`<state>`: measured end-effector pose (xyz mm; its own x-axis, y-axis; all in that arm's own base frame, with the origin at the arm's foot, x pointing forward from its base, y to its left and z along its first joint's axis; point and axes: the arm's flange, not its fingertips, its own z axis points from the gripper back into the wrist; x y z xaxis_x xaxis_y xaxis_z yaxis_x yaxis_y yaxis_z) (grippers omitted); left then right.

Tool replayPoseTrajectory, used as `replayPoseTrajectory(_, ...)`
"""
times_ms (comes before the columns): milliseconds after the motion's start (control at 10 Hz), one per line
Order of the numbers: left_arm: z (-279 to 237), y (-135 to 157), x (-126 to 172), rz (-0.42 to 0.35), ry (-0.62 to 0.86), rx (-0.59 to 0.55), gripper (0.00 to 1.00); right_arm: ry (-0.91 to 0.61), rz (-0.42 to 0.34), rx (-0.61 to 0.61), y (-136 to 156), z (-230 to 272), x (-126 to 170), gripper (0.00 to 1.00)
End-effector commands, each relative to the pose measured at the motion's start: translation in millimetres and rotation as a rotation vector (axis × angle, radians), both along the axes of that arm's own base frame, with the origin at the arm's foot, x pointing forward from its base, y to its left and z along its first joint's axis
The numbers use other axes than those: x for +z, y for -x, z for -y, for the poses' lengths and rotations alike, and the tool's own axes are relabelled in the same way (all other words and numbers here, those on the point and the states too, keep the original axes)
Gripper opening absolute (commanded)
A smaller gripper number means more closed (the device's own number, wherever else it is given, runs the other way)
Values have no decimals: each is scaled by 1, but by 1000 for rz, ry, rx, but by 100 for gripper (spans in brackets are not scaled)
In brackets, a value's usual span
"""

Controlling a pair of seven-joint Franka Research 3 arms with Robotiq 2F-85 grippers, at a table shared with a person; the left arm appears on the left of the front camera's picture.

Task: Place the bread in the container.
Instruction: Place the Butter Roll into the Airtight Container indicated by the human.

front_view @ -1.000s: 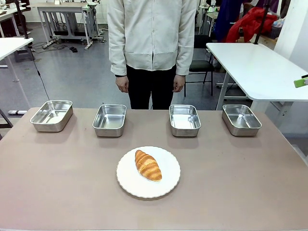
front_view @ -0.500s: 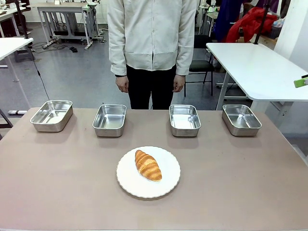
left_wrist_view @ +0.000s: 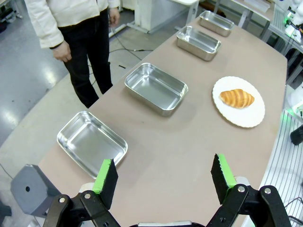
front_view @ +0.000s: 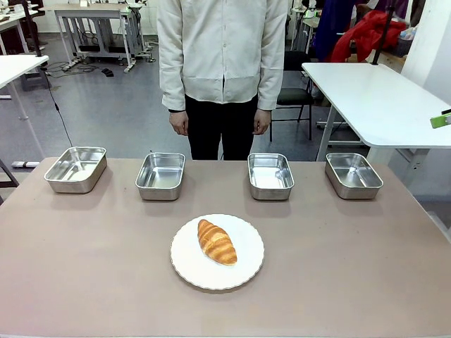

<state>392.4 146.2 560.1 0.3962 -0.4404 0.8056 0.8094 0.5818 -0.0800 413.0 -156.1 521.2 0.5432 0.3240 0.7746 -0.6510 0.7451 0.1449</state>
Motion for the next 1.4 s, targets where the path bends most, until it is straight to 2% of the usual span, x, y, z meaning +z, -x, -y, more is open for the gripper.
replayPoseTrajectory(0, 1, 0, 1, 12, 11, -8, 100, -11, 21, 8, -2, -1, 1, 100)
replayPoseTrajectory(1300, 1, 0, 1, 12, 11, -8, 100, -11, 21, 8, -2, -1, 1, 100)
